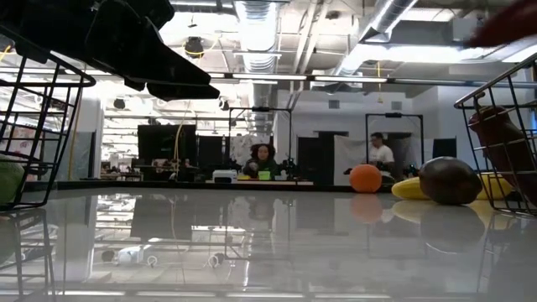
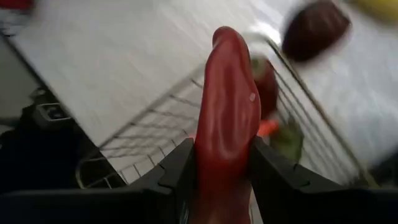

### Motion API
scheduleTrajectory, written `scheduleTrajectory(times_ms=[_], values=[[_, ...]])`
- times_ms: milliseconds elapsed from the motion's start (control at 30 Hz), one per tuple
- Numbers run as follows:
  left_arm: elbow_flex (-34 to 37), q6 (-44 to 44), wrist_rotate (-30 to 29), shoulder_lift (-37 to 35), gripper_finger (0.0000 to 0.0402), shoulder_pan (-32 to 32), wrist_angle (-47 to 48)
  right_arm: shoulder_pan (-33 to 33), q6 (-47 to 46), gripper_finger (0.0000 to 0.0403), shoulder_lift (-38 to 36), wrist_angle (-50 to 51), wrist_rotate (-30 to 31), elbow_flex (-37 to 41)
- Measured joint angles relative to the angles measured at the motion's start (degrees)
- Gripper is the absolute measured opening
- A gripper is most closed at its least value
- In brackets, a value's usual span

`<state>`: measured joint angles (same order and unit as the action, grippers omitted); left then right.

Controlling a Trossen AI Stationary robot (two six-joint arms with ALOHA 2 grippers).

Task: Sort produce into baskets
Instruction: Put the red chili pepper into the gold wire basket, then put the yellow corn into the gold wire basket

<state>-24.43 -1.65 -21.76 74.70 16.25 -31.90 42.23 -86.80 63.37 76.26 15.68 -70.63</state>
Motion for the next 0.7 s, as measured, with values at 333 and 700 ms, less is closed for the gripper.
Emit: scheduleTrajectory(times_ms=[333, 700], values=[[0.00, 0.39, -0.07, 0.00, 0.0341, -0.15, -0.15, 5.80, -16.84, 0.0233, 6.31, 2.02, -9.64, 3.55], [0.00, 0.28, -0.04, 0.00, 0.0341, -0.15, -0.05, 2.07, -16.13, 0.0271, 6.60, -0.44, -12.74, 3.43]])
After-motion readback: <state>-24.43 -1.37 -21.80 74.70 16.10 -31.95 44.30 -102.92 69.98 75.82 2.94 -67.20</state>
